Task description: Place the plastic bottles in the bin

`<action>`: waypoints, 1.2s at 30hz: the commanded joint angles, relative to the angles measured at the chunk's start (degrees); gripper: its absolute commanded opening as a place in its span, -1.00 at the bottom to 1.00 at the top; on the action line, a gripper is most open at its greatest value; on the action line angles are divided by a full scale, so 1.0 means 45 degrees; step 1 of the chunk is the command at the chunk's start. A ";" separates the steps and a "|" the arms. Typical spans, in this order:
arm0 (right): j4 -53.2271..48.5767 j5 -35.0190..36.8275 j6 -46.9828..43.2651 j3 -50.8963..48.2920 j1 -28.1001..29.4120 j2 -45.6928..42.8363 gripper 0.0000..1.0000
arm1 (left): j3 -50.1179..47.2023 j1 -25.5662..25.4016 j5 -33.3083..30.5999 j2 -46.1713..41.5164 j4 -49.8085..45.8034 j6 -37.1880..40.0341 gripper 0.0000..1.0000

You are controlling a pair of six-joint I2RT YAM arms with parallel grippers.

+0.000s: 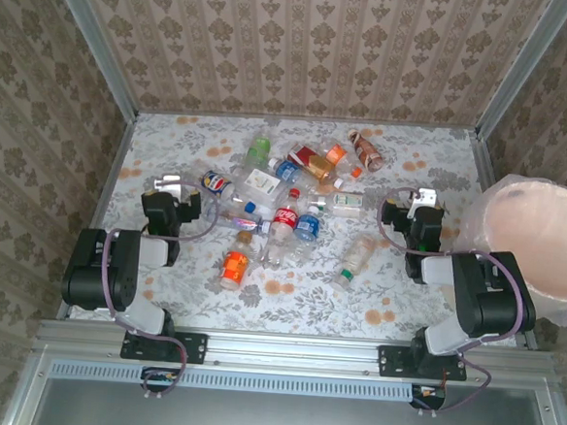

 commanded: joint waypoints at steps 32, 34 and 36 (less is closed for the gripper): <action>0.0387 -0.0182 -0.0301 -0.0001 -0.0044 -0.0064 1.00 | 0.0090 0.0053 -0.0134 -0.0330 0.0012 -0.0172 1.00; -0.0176 -0.0433 -0.0421 0.0140 -0.0007 -0.0458 1.00 | 0.0187 0.0082 -0.0191 -0.1032 -0.0770 -0.0231 1.00; -0.1596 -0.0522 -0.0489 0.0581 -0.0005 -0.1140 1.00 | 0.0461 0.0073 -0.0171 -0.1914 -0.2096 -0.0170 1.00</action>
